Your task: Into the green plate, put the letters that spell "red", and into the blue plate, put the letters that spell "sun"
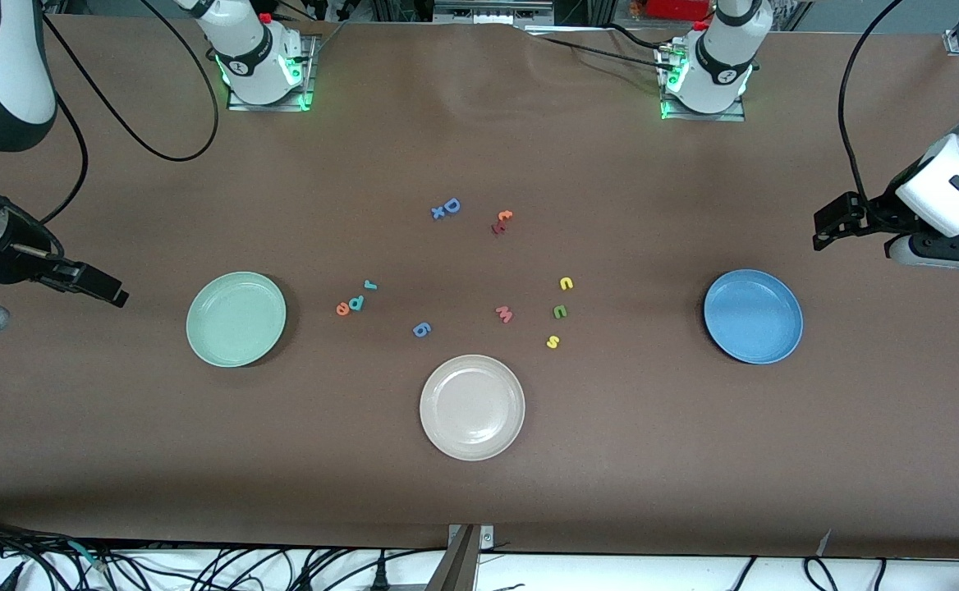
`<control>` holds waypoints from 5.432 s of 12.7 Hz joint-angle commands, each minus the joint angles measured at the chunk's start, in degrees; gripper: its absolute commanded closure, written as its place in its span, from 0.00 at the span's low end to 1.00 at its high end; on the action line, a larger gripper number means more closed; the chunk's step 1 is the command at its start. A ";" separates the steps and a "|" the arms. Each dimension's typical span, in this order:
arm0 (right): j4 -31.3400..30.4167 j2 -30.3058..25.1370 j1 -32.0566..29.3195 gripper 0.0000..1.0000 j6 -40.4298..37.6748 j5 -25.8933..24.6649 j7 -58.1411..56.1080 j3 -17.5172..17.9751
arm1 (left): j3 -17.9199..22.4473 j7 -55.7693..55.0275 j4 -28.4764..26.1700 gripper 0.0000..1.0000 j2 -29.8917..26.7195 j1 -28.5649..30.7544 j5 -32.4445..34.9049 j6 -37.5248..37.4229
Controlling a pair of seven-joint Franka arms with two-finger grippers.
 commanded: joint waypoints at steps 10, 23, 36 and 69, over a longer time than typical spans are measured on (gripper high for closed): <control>-0.73 -0.89 -0.14 0.00 -0.50 -1.88 -0.14 0.24 | 0.10 0.27 0.24 0.00 -0.53 0.33 -1.46 -0.99; -0.30 -0.10 -0.23 0.00 -0.50 -3.74 -0.93 0.76 | 0.10 0.27 0.24 0.00 -0.53 0.33 -1.46 -1.08; -0.47 -0.01 -0.23 0.00 -0.50 -3.82 -1.02 0.67 | 0.10 0.27 0.24 0.00 -0.53 0.33 -1.46 -1.34; -2.67 -0.54 -0.23 0.00 -0.67 -3.82 0.12 0.76 | 0.01 0.27 0.24 0.00 -0.53 0.41 -1.46 -1.43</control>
